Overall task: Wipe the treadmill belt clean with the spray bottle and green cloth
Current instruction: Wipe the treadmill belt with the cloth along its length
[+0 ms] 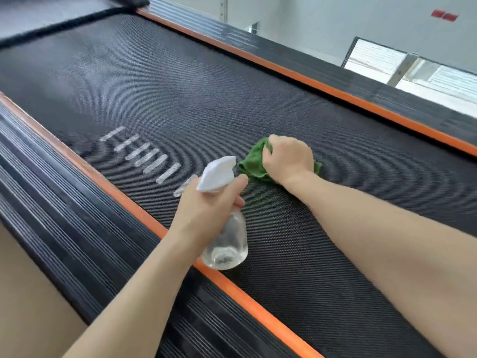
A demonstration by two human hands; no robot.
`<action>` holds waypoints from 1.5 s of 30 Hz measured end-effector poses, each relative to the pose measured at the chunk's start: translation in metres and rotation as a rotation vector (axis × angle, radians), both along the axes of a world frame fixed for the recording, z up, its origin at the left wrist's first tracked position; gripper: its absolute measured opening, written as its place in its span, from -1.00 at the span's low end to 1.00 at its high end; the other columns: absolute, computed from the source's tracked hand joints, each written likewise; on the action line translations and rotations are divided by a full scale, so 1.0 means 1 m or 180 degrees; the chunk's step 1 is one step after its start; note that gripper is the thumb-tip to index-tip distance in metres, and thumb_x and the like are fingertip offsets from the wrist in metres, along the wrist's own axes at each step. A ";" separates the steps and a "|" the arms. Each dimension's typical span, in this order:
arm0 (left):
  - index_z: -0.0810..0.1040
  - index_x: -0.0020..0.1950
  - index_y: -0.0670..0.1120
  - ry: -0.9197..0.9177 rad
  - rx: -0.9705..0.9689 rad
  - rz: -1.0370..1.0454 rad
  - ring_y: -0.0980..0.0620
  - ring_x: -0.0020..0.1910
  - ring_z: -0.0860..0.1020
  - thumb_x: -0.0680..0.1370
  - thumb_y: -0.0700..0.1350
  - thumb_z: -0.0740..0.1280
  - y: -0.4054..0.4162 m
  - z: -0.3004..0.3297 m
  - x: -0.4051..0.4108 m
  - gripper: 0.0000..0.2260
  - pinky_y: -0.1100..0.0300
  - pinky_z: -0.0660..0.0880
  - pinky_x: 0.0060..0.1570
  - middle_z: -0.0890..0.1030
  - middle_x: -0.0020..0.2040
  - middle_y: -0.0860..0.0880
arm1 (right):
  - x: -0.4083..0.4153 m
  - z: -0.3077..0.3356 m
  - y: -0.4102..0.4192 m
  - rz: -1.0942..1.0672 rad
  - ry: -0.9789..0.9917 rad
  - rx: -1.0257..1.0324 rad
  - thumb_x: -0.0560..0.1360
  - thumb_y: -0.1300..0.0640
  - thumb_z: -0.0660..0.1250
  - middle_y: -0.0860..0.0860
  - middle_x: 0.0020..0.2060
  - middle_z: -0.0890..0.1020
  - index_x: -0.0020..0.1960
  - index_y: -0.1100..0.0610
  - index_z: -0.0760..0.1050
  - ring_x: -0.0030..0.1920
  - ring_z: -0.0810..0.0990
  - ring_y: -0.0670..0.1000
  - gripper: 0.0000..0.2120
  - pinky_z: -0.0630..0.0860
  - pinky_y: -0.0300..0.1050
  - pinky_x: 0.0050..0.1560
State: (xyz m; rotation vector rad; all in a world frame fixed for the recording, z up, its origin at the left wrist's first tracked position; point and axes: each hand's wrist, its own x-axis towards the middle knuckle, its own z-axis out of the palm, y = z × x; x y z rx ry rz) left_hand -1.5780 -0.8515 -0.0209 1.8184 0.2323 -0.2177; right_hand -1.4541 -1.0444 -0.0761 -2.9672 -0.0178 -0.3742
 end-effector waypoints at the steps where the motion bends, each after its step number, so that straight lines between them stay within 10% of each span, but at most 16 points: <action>1: 0.73 -0.19 -0.08 -0.0029 -0.0031 0.0017 0.11 -0.15 0.71 0.58 0.10 0.46 0.000 -0.001 0.000 -0.72 0.26 0.57 -0.14 0.77 -0.23 0.05 | 0.006 -0.002 0.001 -0.0050 -0.0019 0.0020 0.58 0.01 0.15 0.06 -0.15 0.64 -0.18 0.05 0.36 -0.11 0.58 0.19 -0.81 0.34 -0.02 -0.11; 12: 0.73 -0.17 -0.11 0.0066 0.0269 -0.0196 0.27 -0.30 0.61 0.58 0.08 0.45 -0.007 0.001 0.006 -0.71 0.31 0.52 -0.22 0.76 -0.26 0.09 | -0.137 0.001 -0.036 0.1506 -0.0142 -0.0087 0.47 0.01 0.28 -0.04 -0.38 0.47 -0.29 0.05 0.34 -0.33 0.44 0.06 -0.78 0.41 -0.02 -0.26; 20: 0.70 -0.24 -0.08 -0.0070 0.0385 -0.0243 0.09 -0.22 0.69 0.55 0.12 0.47 -0.015 0.003 -0.001 -0.69 0.02 0.61 0.02 0.74 -0.31 0.07 | 0.003 0.004 -0.042 -0.0335 0.0010 -0.0075 0.58 0.03 0.15 0.06 -0.20 0.61 -0.19 0.07 0.35 -0.19 0.52 0.17 -0.80 0.26 -0.05 -0.18; 30: 0.70 -0.22 -0.07 0.0010 0.0491 -0.0236 0.10 -0.22 0.68 0.56 0.14 0.46 -0.016 0.008 0.001 -0.69 -0.03 0.62 0.05 0.74 -0.30 0.10 | -0.137 0.002 -0.021 0.1496 -0.0066 -0.0010 0.44 0.00 0.28 -0.01 -0.38 0.48 -0.30 0.06 0.36 -0.34 0.47 0.11 -0.79 0.42 -0.01 -0.29; 37: 0.70 -0.25 -0.04 -0.0080 0.0348 -0.0225 0.04 -0.16 0.71 0.51 0.19 0.46 -0.013 0.000 -0.003 -0.67 -0.08 0.61 0.08 0.74 -0.29 0.09 | 0.018 0.000 -0.050 -0.0533 0.0037 -0.0191 0.59 0.03 0.12 0.13 -0.13 0.64 -0.14 0.09 0.42 -0.11 0.58 0.23 -0.79 0.34 0.01 -0.14; 45: 0.68 -0.27 -0.05 0.0004 0.0445 -0.0313 0.03 -0.21 0.68 0.42 0.28 0.38 -0.015 0.008 0.001 -0.61 -0.11 0.62 0.05 0.72 -0.33 0.10 | -0.132 0.005 -0.018 0.0645 -0.0167 0.0052 0.44 0.04 0.29 -0.01 -0.38 0.50 -0.30 0.03 0.30 -0.33 0.48 0.12 -0.79 0.38 -0.02 -0.29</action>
